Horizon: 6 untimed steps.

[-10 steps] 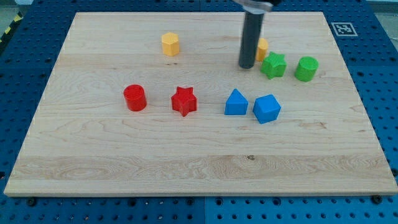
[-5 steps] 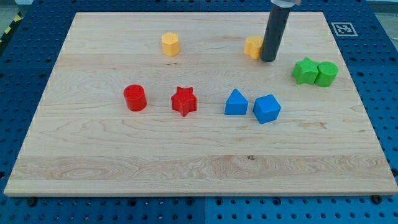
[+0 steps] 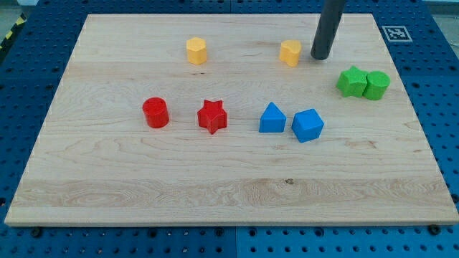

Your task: Push the yellow heart above the blue triangle

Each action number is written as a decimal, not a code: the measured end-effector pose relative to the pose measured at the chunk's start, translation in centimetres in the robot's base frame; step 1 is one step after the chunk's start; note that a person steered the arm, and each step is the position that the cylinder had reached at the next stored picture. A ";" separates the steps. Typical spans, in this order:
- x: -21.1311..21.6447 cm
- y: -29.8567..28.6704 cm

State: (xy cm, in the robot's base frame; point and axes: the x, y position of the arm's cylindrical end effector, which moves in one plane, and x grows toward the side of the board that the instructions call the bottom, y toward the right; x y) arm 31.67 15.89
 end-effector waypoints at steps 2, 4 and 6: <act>0.0 -2.5; 0.0 -3.9; 0.2 5.3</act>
